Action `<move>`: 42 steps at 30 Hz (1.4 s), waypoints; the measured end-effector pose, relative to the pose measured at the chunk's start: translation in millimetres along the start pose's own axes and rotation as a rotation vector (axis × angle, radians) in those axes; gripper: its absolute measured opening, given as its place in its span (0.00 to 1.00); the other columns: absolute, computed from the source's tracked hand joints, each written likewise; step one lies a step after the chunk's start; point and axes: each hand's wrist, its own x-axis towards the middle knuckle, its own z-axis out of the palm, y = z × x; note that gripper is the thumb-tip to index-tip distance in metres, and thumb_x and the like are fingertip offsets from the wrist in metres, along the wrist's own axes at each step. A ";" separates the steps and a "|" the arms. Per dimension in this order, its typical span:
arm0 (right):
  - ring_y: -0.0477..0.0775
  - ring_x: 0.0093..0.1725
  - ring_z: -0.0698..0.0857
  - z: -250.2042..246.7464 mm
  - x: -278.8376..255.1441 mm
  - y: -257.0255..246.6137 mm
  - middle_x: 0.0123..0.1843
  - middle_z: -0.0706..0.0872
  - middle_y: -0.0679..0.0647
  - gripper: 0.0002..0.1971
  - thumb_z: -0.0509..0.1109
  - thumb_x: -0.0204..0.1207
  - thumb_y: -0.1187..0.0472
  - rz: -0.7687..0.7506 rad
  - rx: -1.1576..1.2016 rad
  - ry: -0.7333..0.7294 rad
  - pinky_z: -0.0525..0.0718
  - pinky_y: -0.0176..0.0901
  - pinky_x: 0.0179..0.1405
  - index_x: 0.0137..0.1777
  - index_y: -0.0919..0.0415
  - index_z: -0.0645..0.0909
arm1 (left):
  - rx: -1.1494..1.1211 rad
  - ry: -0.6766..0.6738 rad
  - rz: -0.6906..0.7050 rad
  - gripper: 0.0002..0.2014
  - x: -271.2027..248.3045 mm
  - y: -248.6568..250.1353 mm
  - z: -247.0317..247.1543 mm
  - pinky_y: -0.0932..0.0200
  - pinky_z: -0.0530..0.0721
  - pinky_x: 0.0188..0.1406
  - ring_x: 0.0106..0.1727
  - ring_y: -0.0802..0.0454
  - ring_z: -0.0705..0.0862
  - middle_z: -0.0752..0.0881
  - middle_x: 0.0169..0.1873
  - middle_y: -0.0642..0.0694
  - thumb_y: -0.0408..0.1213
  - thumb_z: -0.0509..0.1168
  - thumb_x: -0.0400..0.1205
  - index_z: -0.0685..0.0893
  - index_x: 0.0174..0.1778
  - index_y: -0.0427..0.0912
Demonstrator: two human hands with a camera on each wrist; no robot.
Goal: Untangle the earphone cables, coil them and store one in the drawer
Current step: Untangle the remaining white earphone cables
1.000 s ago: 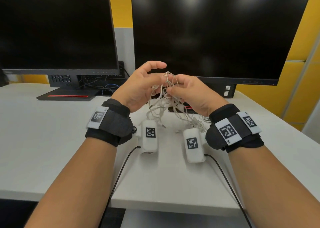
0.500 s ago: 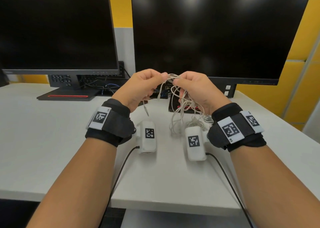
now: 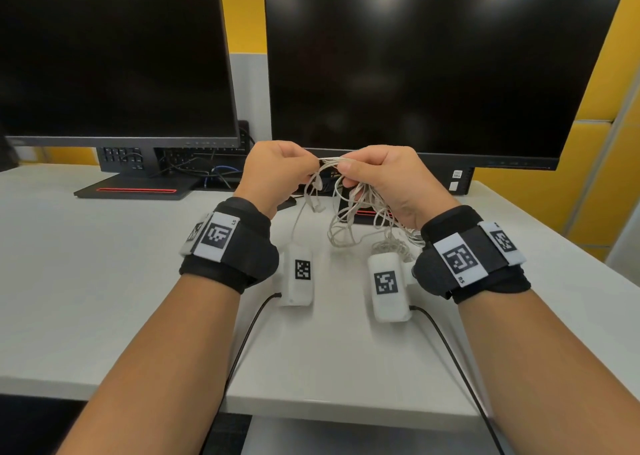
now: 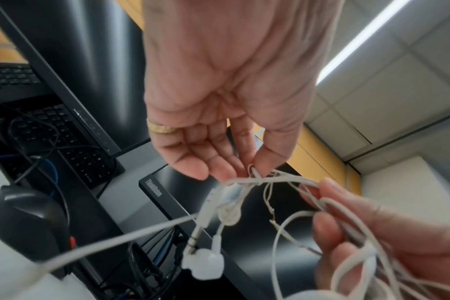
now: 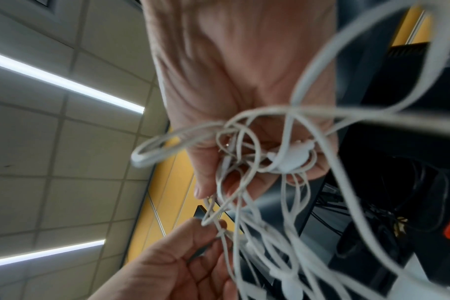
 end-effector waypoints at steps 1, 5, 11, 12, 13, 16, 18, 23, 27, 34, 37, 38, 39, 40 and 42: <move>0.47 0.39 0.87 0.4 -0.1 -0.4 0.37 0.90 0.51 0.03 0.74 0.78 0.62 -0.013 0.002 -0.008 0.87 0.37 0.40 0.47 0.56 0.90 | 0.028 0.025 0.012 0.06 1.1 -0.9 0.5 0.55 0.87 0.46 0.41 0.51 0.86 0.88 0.36 0.44 0.31 0.67 0.79 0.88 0.38 0.44; 0.44 0.36 0.86 0.1 0.1 -2.4 0.38 0.89 0.50 0.04 0.70 0.81 0.64 -0.015 0.014 -0.080 0.86 0.35 0.39 0.47 0.60 0.87 | 0.106 -0.017 0.040 0.06 4.1 -3.6 0.5 0.64 0.88 0.38 0.41 0.52 0.88 0.88 0.38 0.45 0.31 0.68 0.81 0.85 0.40 0.47; 0.42 0.42 0.87 -0.4 0.0 -6.8 0.43 0.89 0.49 0.06 0.64 0.84 0.63 0.046 0.115 -0.011 0.85 0.36 0.39 0.50 0.61 0.83 | 0.115 -0.077 0.001 0.12 7.1 -3.9 0.6 0.58 0.90 0.41 0.44 0.49 0.90 0.89 0.45 0.41 0.26 0.71 0.78 0.78 0.43 0.49; 0.44 0.43 0.88 -0.2 -0.2 -7.1 0.44 0.89 0.51 0.05 0.64 0.83 0.65 0.060 0.156 0.001 0.85 0.36 0.40 0.51 0.62 0.82 | 0.117 -0.071 0.001 0.13 7.4 -3.7 0.6 0.56 0.90 0.42 0.45 0.48 0.90 0.89 0.46 0.41 0.25 0.71 0.77 0.78 0.42 0.49; 0.47 0.46 0.89 0.0 -0.4 -7.6 0.44 0.89 0.53 0.05 0.63 0.83 0.66 0.072 0.218 0.004 0.86 0.36 0.41 0.51 0.62 0.81 | 0.125 -0.065 0.004 0.14 7.6 -3.5 0.3 0.57 0.90 0.42 0.45 0.47 0.90 0.89 0.46 0.41 0.25 0.71 0.77 0.78 0.42 0.49; 0.53 0.50 0.90 2.2 -2.3 -10.3 0.44 0.91 0.57 0.06 0.61 0.84 0.68 0.084 0.285 -0.015 0.88 0.41 0.47 0.50 0.61 0.79 | 0.169 -0.070 0.025 0.14 9.2 -6.3 -2.2 0.62 0.88 0.38 0.46 0.47 0.89 0.89 0.47 0.42 0.25 0.71 0.76 0.78 0.42 0.50; 0.55 0.47 0.90 0.3 -2.1 -12.6 0.39 0.90 0.56 0.07 0.60 0.83 0.69 0.094 0.382 0.001 0.89 0.47 0.46 0.47 0.61 0.78 | 0.245 -0.082 0.060 0.14 10.0 -8.8 -5.9 0.64 0.84 0.38 0.48 0.48 0.88 0.88 0.47 0.43 0.26 0.70 0.77 0.78 0.41 0.51; 0.50 0.30 0.86 -11.2 0.4 -15.0 0.33 0.82 0.55 0.03 0.61 0.85 0.68 0.087 0.533 0.112 0.86 0.48 0.37 0.53 0.64 0.75 | 0.190 -0.025 0.073 0.10 9.0 -10.2 -11.4 0.64 0.84 0.29 0.36 0.53 0.84 0.85 0.38 0.44 0.26 0.60 0.81 0.79 0.43 0.47; 0.55 0.36 0.88 -0.2 0.1 -11.8 0.36 0.88 0.56 0.04 0.59 0.85 0.68 0.089 0.382 0.014 0.88 0.49 0.39 0.55 0.64 0.75 | -0.014 -0.128 0.031 0.08 1.7 0.6 -2.4 0.51 0.87 0.49 0.44 0.51 0.86 0.84 0.41 0.46 0.29 0.58 0.83 0.80 0.45 0.46; 0.59 0.45 0.91 -0.9 -2.9 -11.4 0.45 0.90 0.59 0.09 0.57 0.88 0.61 0.139 0.394 -0.074 0.91 0.49 0.45 0.57 0.64 0.77 | -0.080 -0.376 0.118 0.03 -7.5 3.5 -1.3 0.61 0.83 0.47 0.46 0.55 0.90 0.91 0.46 0.43 0.40 0.65 0.84 0.79 0.50 0.46; 0.57 0.43 0.87 -0.4 -0.8 -10.5 0.47 0.87 0.61 0.13 0.57 0.89 0.58 0.167 0.386 -0.040 0.89 0.50 0.44 0.44 0.61 0.76 | -0.081 -0.327 0.149 0.02 -6.2 1.6 -2.9 0.63 0.84 0.42 0.43 0.52 0.90 0.91 0.42 0.41 0.34 0.66 0.84 0.79 0.48 0.45; 0.55 0.42 0.86 -0.9 -0.1 -9.7 0.47 0.86 0.60 0.15 0.56 0.89 0.57 0.166 0.359 -0.016 0.88 0.49 0.44 0.41 0.60 0.75 | -0.057 -0.313 0.148 0.03 -5.4 1.8 -3.1 0.62 0.85 0.43 0.43 0.51 0.90 0.91 0.41 0.42 0.33 0.66 0.84 0.79 0.47 0.45; 0.53 0.41 0.85 -1.2 0.3 -9.5 0.45 0.85 0.58 0.16 0.56 0.89 0.56 0.163 0.330 0.010 0.86 0.48 0.43 0.39 0.59 0.75 | -0.024 -0.307 0.146 0.04 -4.5 1.2 -2.6 0.62 0.85 0.43 0.42 0.53 0.90 0.91 0.40 0.43 0.32 0.66 0.83 0.80 0.46 0.45; 0.51 0.40 0.84 -1.8 0.5 -9.6 0.42 0.84 0.56 0.16 0.57 0.88 0.56 0.161 0.310 0.035 0.85 0.47 0.43 0.38 0.58 0.74 | 0.013 -0.306 0.137 0.05 -4.0 0.7 -1.9 0.61 0.86 0.43 0.40 0.54 0.90 0.91 0.38 0.44 0.31 0.68 0.82 0.80 0.45 0.45; 0.49 0.37 0.84 -3.6 0.8 -10.4 0.36 0.82 0.54 0.17 0.57 0.88 0.55 0.169 0.324 0.066 0.85 0.48 0.43 0.37 0.58 0.74 | 0.074 -0.295 0.123 0.06 -4.0 0.0 -0.9 0.58 0.89 0.45 0.39 0.54 0.90 0.91 0.38 0.44 0.30 0.71 0.79 0.81 0.44 0.44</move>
